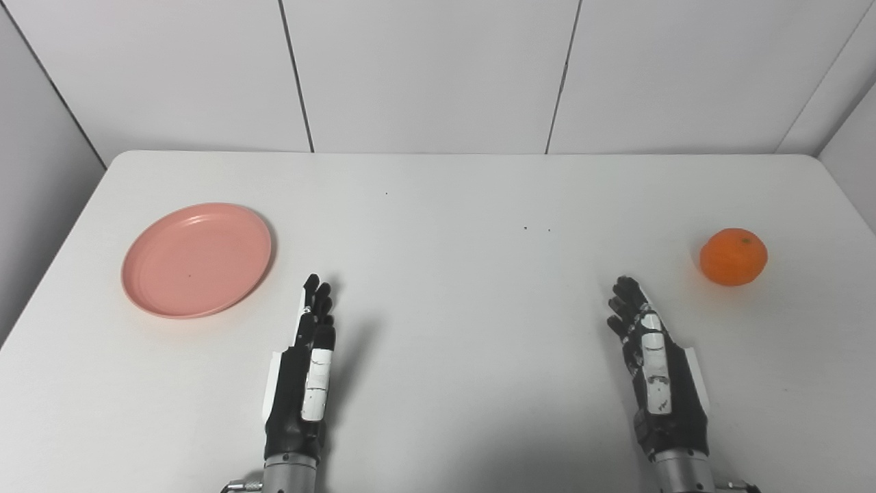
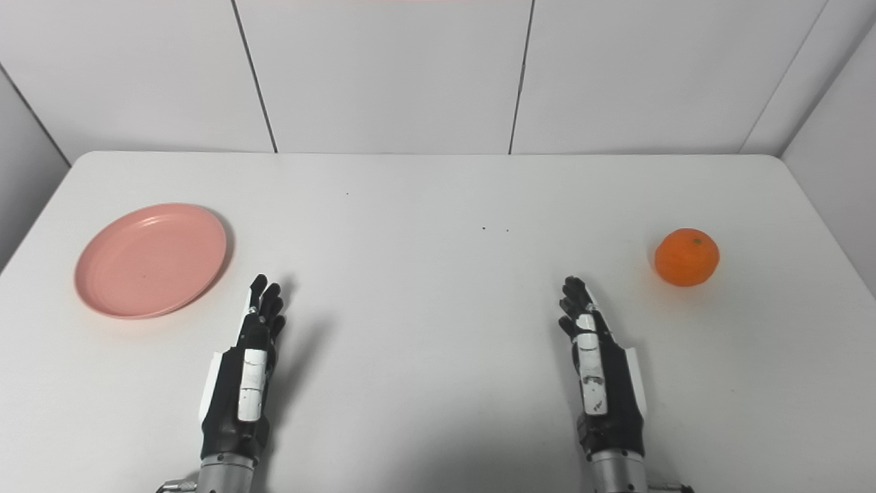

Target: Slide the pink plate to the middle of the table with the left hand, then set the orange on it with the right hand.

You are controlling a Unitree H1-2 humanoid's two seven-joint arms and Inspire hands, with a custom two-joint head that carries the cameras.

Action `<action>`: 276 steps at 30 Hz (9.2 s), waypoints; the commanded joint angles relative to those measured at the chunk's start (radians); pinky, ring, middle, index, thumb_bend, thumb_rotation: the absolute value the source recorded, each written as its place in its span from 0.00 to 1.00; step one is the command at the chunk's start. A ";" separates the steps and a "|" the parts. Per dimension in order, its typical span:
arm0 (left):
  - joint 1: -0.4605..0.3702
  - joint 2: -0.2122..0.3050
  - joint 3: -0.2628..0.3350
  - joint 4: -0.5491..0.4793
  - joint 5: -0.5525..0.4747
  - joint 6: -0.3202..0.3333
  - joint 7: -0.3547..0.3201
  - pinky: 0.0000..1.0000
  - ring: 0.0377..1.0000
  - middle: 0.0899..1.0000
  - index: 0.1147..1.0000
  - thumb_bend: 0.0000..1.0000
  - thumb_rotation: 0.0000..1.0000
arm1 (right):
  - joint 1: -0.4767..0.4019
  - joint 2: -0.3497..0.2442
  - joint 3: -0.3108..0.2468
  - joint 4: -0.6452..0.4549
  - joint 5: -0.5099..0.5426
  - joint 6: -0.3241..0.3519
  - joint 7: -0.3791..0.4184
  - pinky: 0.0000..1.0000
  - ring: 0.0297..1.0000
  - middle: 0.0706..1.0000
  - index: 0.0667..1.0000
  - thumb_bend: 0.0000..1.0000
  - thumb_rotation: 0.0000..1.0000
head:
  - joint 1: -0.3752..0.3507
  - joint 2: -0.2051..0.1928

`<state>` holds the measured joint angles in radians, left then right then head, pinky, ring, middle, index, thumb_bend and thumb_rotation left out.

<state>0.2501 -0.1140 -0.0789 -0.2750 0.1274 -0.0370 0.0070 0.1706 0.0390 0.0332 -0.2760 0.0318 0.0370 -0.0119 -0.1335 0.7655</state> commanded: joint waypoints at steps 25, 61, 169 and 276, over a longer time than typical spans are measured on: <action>0.240 0.068 0.011 -0.069 -0.002 0.036 -0.018 1.00 1.00 1.00 1.00 0.76 1.00 | 0.017 -0.016 0.018 -0.046 -0.014 -0.079 0.025 0.96 0.93 0.92 0.89 0.86 1.00 | -0.009 0.003; 0.234 0.008 -0.061 0.053 0.120 -0.051 0.068 0.93 0.97 0.98 1.00 0.77 1.00 | 0.040 -0.093 -0.060 0.090 0.104 -0.221 0.115 1.00 0.96 0.94 0.91 0.82 1.00 | 0.277 -0.187; -0.649 0.488 0.408 0.251 -0.445 0.062 -0.198 0.74 0.88 0.89 0.89 1.00 0.83 | 0.005 -0.058 -0.062 0.239 0.069 -0.328 0.108 0.98 0.95 0.92 0.88 0.86 1.00 | 0.330 -0.333; -0.696 0.509 0.303 0.970 -0.450 -0.109 -0.285 0.69 0.82 0.84 0.93 0.99 0.78 | 0.029 -0.055 -0.054 0.177 0.075 -0.304 0.112 0.92 0.92 0.90 0.87 0.82 0.97 | 0.291 -0.271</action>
<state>-0.4533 0.4269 0.2361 0.7072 -0.3118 -0.1770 -0.2546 0.1797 -0.0115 -0.0253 -0.1522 0.1028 -0.2620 0.1000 0.1565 0.4939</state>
